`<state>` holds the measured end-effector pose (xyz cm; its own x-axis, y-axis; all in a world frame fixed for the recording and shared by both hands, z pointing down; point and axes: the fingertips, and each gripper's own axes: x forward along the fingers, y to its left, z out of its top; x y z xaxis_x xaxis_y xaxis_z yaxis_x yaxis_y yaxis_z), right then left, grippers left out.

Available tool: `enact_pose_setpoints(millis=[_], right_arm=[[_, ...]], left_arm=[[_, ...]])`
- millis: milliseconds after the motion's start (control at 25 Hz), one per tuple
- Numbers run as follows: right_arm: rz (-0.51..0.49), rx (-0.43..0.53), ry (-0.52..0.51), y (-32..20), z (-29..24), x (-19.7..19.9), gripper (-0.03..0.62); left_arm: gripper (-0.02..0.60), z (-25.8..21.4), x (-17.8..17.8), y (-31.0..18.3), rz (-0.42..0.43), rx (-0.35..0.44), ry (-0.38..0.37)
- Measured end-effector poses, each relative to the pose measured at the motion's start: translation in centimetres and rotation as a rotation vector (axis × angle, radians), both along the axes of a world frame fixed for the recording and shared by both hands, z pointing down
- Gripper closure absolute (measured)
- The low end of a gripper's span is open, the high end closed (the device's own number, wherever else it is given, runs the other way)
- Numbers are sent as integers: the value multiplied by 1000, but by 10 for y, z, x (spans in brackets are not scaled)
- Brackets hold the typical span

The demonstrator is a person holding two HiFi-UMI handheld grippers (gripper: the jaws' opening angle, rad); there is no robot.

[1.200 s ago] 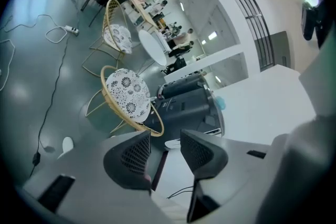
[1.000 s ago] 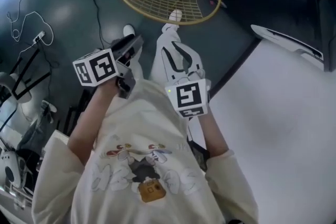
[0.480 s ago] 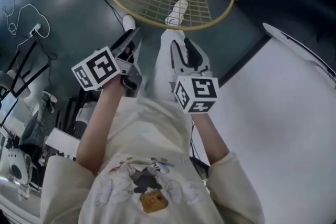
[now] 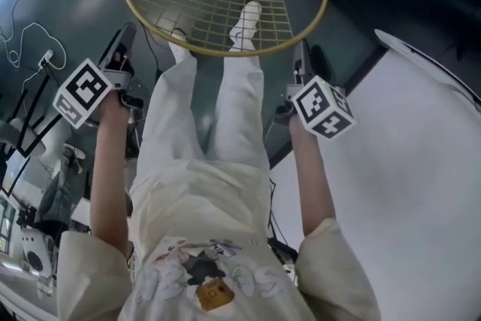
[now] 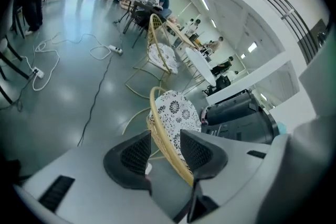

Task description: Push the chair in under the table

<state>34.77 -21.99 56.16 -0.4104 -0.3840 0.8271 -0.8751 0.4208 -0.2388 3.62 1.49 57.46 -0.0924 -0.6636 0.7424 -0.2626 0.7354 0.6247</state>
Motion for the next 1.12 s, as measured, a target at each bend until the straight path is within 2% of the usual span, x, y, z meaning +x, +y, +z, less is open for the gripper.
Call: enact_pose_setpoints(millis=[160,320,520,640,720,960,1120], right_arm=[[48,28,48,-32,20,11,451],[104,36,85,-54,40,14,450],[92,80,156,-75,47,11,450],[128,60,179,-90,60,10,451],[150,37,211,-92,72,13,451],[135,13,335,-92,100,17,451],[153,15,330,-90,106,23,451]], left_arm=[[425,12,-34,-3,-7,-51,-72],[425,25,-46,-11,-32,-99,-109],[424,27,-75,-13,-59,-145,-172],[425,33,-91,-27,-35,-159,-186],[425,41,-92,-36,-8,-186,-197],[425,77,-84,-55,59,-302,-202],[426,89,-77,-57,27,-283,-165]])
